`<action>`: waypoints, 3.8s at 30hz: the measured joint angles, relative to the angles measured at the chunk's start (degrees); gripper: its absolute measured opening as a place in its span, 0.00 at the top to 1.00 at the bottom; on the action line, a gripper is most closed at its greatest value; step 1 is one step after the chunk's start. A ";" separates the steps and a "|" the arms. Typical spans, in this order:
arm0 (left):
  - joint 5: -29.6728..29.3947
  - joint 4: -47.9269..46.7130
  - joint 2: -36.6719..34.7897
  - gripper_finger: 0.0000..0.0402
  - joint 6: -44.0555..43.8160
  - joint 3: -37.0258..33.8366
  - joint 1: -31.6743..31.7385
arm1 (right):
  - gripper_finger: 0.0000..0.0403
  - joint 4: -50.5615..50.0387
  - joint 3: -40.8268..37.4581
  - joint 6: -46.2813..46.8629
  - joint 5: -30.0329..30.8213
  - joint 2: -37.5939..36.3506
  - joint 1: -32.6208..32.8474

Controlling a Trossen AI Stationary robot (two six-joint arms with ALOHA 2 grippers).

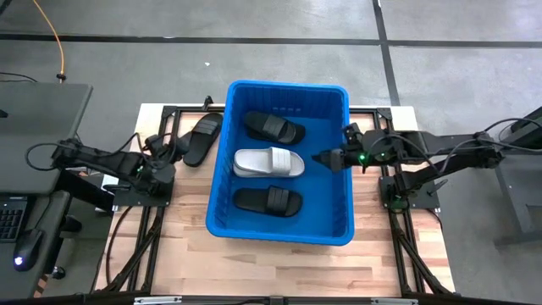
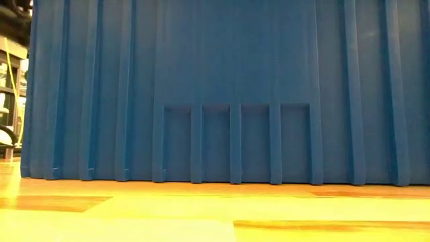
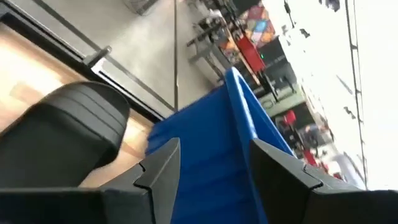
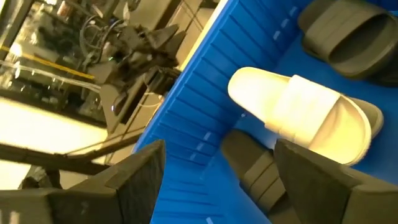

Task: Pick and place slides into bin
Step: Put the black slide into the blue container

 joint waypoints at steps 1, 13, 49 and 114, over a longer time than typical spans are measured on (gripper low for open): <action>0.10 1.46 0.00 0.55 0.31 -0.84 0.93 | 0.28 0.08 0.00 -0.61 -0.41 -0.04 0.00; 4.23 4.36 4.33 0.55 7.73 -2.18 14.58 | 0.28 0.10 0.00 -4.69 -4.59 -0.71 0.00; 18.81 42.35 29.38 0.55 -1.85 -14.62 31.22 | 0.28 1.41 0.00 -6.37 -10.93 -1.43 0.00; 47.40 70.42 55.71 0.76 19.37 -9.56 57.21 | 0.28 5.34 0.00 -1.78 -1.92 -1.30 0.00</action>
